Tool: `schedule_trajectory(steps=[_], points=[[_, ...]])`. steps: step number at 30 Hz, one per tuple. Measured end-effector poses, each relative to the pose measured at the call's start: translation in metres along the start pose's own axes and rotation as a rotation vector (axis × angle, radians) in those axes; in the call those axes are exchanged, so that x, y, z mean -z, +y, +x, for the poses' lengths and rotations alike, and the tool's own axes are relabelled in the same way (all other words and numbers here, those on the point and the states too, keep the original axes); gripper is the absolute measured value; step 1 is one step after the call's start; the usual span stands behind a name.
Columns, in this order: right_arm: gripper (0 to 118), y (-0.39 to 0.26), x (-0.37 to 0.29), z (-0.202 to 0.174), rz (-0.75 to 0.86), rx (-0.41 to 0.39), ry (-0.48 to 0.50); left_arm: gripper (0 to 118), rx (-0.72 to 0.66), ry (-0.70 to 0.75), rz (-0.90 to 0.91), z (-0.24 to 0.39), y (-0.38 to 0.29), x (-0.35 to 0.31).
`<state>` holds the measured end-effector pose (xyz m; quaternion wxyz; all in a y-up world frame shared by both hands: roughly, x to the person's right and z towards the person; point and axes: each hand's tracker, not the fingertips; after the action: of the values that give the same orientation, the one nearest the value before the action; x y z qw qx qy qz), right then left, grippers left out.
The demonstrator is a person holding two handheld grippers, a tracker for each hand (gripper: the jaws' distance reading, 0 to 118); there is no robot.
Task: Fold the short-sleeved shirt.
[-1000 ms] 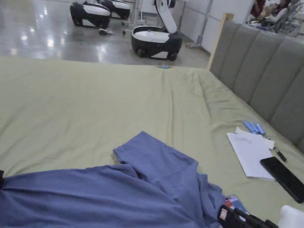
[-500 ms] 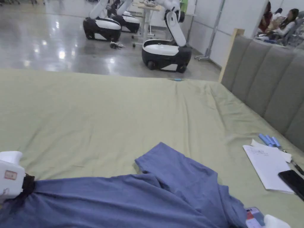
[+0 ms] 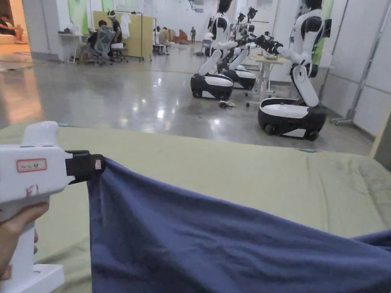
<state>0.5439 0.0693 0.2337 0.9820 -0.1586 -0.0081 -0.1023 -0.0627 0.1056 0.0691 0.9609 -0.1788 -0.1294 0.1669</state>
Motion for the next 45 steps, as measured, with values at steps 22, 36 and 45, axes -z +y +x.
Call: schedule_trajectory(steps=[22, 36, 45], points=[[9, 0.225, 0.175, -0.073, 0.172, -0.273, -0.064, 5, 0.186, 0.227, 0.193, 0.035, 0.178, 0.086], [9, 0.03, 0.168, -0.015, -0.162, -0.151, 0.062, 5, 0.068, 0.131, -0.025, -0.029, -0.034, 0.04], [9, -0.127, 0.048, 0.028, -0.265, 0.085, 0.031, 5, -0.153, 0.156, -0.142, -0.075, -0.189, -0.074]])
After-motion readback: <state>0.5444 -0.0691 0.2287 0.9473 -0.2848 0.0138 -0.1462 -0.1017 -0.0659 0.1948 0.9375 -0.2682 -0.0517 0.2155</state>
